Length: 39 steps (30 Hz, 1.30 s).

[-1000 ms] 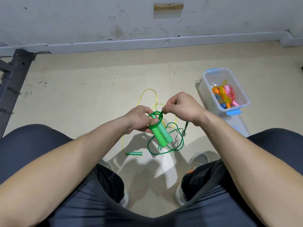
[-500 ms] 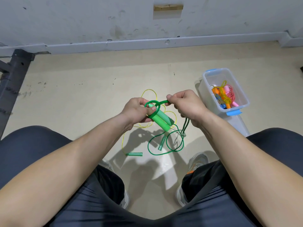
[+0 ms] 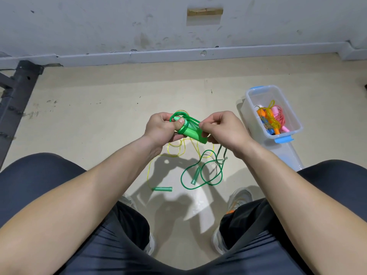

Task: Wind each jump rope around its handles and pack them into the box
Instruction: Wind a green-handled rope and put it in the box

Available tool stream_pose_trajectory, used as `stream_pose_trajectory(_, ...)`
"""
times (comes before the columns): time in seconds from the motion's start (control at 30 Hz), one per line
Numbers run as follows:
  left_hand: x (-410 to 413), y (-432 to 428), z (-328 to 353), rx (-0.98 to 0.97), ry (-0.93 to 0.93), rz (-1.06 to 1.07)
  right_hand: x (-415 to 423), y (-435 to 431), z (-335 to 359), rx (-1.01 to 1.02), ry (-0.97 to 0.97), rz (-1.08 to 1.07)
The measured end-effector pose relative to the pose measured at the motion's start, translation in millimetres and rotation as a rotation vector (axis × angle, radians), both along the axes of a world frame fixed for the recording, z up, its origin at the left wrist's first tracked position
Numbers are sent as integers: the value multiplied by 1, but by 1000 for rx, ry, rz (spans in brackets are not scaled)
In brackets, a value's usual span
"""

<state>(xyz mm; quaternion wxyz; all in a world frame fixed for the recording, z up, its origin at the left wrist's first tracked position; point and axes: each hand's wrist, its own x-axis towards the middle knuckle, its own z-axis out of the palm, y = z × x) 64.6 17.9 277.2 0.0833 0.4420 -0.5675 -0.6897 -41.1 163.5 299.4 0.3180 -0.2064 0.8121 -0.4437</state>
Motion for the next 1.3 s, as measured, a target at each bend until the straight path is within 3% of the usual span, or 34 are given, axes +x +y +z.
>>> stream_pose_trajectory(0.1, -1, 4, 1, 20, 39, 87, 17, -2, -3, -3, -23, 28)
stream_pose_trajectory(0.23, 1, 3, 6, 145, 111, 169, 29, -2, -9, 86, 213, 132)
stream_pose_trajectory(0.37, -3, 4, 15, 282, 184, 270, 39, -1, -17, 68, 312, 96)
stream_pose_trajectory(0.43, -6, 3, 21, 332, 214, 296, 48, -3, -20, 32, 259, 74)
stream_pose_trajectory(0.6, -3, 3, 32, 456, 220, 275, 39, -1, -21, -207, -104, -49)
stream_pose_trajectory(0.73, 2, 3, 32, 458, 153, 169, 25, 2, -22, -234, -139, -58)
stream_pose_trajectory(0.87, 8, -2, 33, 463, 81, 14, 13, 5, -16, -253, 29, 89)
stream_pose_trajectory(1.0, 14, -7, 36, 478, 96, -232, -1, 9, -14, -147, 201, 218)
stream_pose_trajectory(1.13, 16, -14, 40, 314, 74, -532, -9, 12, -10, -34, 311, 338)
stream_pose_trajectory(1.3, 17, -19, 34, 145, 35, -666, -11, 12, 2, 56, 279, 490)
